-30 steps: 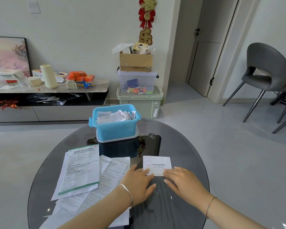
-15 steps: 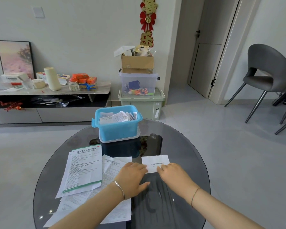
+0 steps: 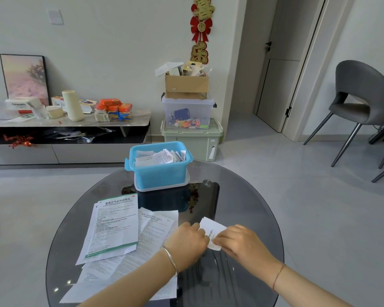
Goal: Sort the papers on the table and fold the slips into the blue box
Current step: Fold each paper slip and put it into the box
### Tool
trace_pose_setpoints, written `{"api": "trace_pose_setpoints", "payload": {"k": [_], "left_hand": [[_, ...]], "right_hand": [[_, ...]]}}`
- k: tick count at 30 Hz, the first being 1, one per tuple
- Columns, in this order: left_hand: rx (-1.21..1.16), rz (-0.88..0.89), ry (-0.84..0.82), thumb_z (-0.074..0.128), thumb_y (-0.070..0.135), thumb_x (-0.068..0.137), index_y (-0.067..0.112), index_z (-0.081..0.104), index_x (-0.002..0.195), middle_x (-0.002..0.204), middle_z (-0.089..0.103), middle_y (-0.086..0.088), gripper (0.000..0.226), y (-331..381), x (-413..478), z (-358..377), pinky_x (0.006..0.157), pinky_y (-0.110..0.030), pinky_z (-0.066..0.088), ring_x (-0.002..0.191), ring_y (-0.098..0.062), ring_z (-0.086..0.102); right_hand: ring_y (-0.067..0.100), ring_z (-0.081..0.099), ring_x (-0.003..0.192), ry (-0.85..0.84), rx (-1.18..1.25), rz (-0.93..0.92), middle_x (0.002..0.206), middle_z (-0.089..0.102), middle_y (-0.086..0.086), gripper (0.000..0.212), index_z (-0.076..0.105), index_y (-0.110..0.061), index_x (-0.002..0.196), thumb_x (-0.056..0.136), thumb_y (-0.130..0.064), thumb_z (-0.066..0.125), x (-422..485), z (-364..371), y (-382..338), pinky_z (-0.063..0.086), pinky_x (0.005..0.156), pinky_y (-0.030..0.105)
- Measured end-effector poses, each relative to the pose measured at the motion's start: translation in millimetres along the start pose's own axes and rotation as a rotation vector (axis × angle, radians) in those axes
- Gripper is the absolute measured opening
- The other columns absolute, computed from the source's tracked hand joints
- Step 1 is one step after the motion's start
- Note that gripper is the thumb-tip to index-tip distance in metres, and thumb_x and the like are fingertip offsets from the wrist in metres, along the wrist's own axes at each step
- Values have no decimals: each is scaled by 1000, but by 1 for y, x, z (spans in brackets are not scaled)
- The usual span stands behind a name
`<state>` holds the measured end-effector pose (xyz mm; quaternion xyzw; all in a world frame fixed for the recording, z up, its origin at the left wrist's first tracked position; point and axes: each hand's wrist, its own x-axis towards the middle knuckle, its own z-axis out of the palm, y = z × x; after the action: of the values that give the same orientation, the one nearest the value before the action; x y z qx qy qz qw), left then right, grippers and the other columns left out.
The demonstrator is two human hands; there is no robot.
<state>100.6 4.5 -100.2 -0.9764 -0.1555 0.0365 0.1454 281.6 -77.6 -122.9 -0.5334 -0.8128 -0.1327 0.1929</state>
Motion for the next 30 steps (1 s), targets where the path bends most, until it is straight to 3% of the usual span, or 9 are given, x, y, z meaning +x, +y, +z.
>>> {"api": "trace_pose_setpoints", "payload": {"k": [2, 4, 6, 8, 11, 15, 22, 27, 30], "left_hand": [[-99, 1, 55, 82, 35, 60, 27, 70, 72, 68, 66, 9, 18, 1, -3, 0, 55, -20, 47, 62, -9, 60], [-256, -59, 30, 66, 30, 85, 24, 67, 111, 104, 69, 2, 27, -3, -6, 2, 82, -29, 51, 94, -18, 63], [-307, -110, 15, 47, 26, 97, 23, 54, 131, 123, 60, -6, 34, -6, -9, 6, 94, -34, 46, 113, -25, 56], [-379, -163, 52, 43, 29, 100, 25, 54, 132, 127, 58, -7, 34, -8, -9, 7, 94, -30, 45, 115, -25, 56], [-518, -266, 79, 48, 36, 98, 29, 60, 126, 125, 59, 0, 31, -12, -10, 15, 87, -16, 42, 113, -18, 57], [-602, -397, 169, 54, 52, 90, 26, 68, 91, 105, 63, 8, 30, -10, -9, 21, 74, -11, 37, 97, -7, 53], [-640, -641, 218, 56, 55, 87, 24, 68, 84, 105, 59, 11, 33, -2, -2, 19, 82, -16, 36, 97, -6, 44], [-578, -655, 200, 54, 52, 90, 30, 47, 103, 119, 48, 10, 27, 4, -4, 14, 92, -16, 33, 106, -7, 41], [-552, -486, 193, 50, 39, 96, 31, 48, 130, 135, 46, 12, 35, 6, -7, 11, 103, -18, 28, 121, -7, 40]], "right_hand": [[5, 60, 67, -6, 49, 36, 77, 66, -16, 20, 75, -28, 82, 81, -26, 54, -8, 2, 1, 44, 55, 14], [3, 61, 71, -33, 131, 96, 81, 68, -17, 20, 75, -26, 84, 71, -15, 65, -16, 2, 2, 45, 58, 10], [-1, 63, 78, -59, 230, 198, 88, 71, -16, 29, 76, -25, 89, 66, -8, 67, -21, 2, 5, 44, 69, 3], [-1, 64, 87, -74, 348, 319, 94, 73, -14, 30, 77, -24, 94, 73, -5, 68, -25, 1, 7, 42, 77, 0], [-2, 62, 86, -72, 443, 476, 93, 72, -15, 19, 76, -28, 97, 84, -16, 70, -26, -1, 7, 49, 74, 14], [8, 61, 76, -34, 585, 675, 78, 68, -10, 6, 74, -32, 88, 85, -30, 71, -17, -1, 6, 49, 72, 30], [-4, 54, 55, 53, 713, 860, 63, 69, -8, 17, 62, -19, 70, 79, -18, 76, 2, 4, 3, 40, 57, 11], [-3, 50, 49, 42, 691, 895, 55, 63, -11, 23, 55, -16, 78, 77, -15, 78, 7, 9, 6, 38, 52, 11], [-1, 47, 49, 20, 640, 888, 58, 61, -9, 27, 52, -22, 78, 76, -17, 78, 7, 11, 6, 39, 54, 18]]}}
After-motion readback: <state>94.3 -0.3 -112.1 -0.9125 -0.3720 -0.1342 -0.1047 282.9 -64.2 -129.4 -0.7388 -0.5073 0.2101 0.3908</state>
